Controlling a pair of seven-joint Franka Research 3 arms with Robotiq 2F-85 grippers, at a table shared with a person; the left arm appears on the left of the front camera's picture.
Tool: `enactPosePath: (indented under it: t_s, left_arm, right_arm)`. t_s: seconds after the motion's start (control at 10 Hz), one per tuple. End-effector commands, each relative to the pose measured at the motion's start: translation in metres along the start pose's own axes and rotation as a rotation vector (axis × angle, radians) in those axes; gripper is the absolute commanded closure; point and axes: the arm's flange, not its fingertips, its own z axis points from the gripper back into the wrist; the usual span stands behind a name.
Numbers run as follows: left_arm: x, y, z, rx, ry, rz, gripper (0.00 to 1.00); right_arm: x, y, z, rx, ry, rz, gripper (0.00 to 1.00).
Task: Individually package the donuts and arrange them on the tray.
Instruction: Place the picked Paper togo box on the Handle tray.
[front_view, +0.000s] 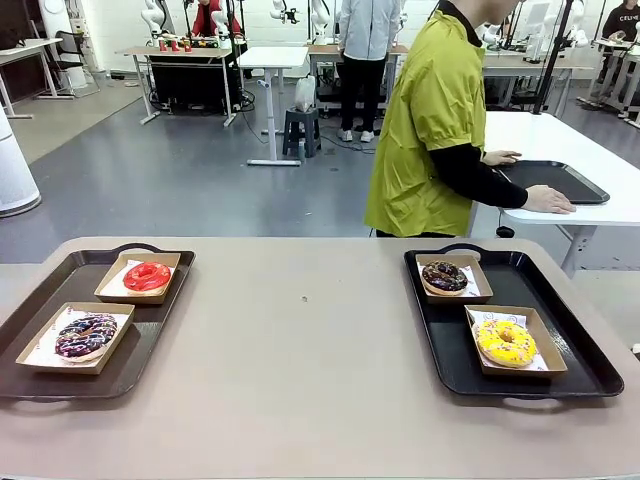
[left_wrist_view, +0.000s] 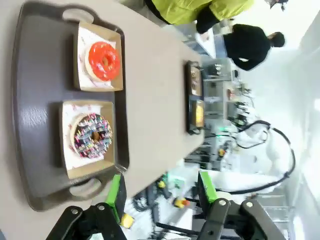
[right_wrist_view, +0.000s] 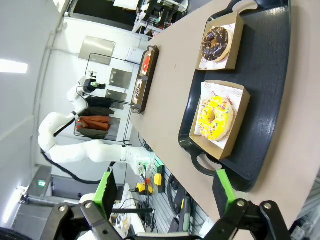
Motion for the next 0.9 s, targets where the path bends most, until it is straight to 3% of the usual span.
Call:
enactPosePath:
  t_s: [0.0, 0.3, 0.4, 0.8]
  left_arm:
    - [0.012, 0.033, 0.016, -0.106, 0.019, 0.087, 0.25]
    - [-0.004, 0.05, 0.03, -0.169, -0.019, 0.063, 0.25]
    - [-0.007, 0.053, 0.019, -0.131, 0.011, 0.111, 0.25]
    - [-0.007, 0.053, 0.019, -0.131, 0.011, 0.111, 0.25]
  right_arm:
    - [-0.001, 0.002, -0.001, -0.001, -0.002, -0.004, 0.0]
    - [-0.001, 0.002, -0.001, -0.001, -0.002, -0.004, 0.0]
    - [-0.001, 0.002, -0.001, -0.001, -0.002, -0.004, 0.0]
    - [-0.001, 0.002, -0.001, -0.001, -0.002, -0.004, 0.0]
